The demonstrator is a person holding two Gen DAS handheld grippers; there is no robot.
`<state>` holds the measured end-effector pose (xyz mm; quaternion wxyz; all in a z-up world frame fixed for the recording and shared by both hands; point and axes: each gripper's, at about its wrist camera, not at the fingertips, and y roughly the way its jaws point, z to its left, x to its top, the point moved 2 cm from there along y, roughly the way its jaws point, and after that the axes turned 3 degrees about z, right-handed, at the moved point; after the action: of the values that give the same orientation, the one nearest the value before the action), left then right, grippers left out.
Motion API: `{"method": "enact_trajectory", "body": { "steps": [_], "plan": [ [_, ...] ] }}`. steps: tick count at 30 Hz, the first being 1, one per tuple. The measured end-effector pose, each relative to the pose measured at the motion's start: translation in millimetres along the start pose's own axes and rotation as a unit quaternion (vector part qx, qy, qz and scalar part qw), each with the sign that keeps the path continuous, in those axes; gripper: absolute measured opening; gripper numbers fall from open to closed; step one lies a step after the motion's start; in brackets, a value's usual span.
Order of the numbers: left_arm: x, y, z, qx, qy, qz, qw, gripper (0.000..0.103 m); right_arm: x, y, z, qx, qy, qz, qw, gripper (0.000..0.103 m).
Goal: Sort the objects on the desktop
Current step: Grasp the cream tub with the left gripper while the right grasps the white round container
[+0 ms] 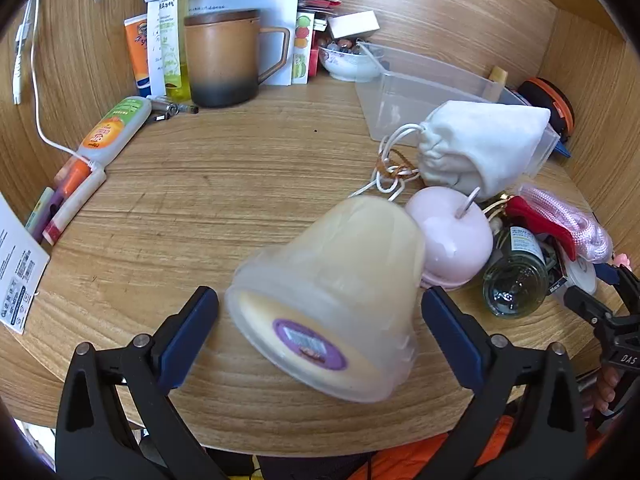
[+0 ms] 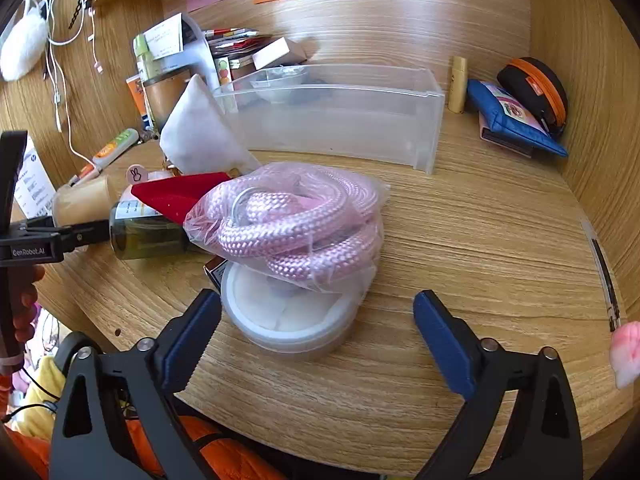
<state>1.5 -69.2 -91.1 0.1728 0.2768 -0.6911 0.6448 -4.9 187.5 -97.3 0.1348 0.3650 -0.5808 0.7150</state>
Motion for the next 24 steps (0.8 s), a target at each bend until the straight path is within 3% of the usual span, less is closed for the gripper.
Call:
{"method": "enact_trajectory", "body": {
  "steps": [4,9,14,24],
  "plan": [
    [0.5,2.2,-0.8,0.011,0.008,-0.006,0.9999,0.092,-0.1,4.5,3.4,-0.005,-0.013,0.000,1.000,0.081],
    [-0.3,2.7,-2.1,0.022,0.011,-0.014,0.9996,0.087,0.2,5.9,4.6,-0.005,-0.015,-0.006,1.000,0.078],
    [2.2,5.6,-2.0,0.027,0.010,-0.024,0.9993,0.083,1.9,6.3,6.1,-0.003,-0.021,-0.013,1.000,0.062],
    [6.2,9.6,2.6,0.037,-0.005,-0.045,0.9983,0.083,0.0,0.8,-1.8,0.006,-0.014,-0.011,1.000,0.062]
  ]
}}
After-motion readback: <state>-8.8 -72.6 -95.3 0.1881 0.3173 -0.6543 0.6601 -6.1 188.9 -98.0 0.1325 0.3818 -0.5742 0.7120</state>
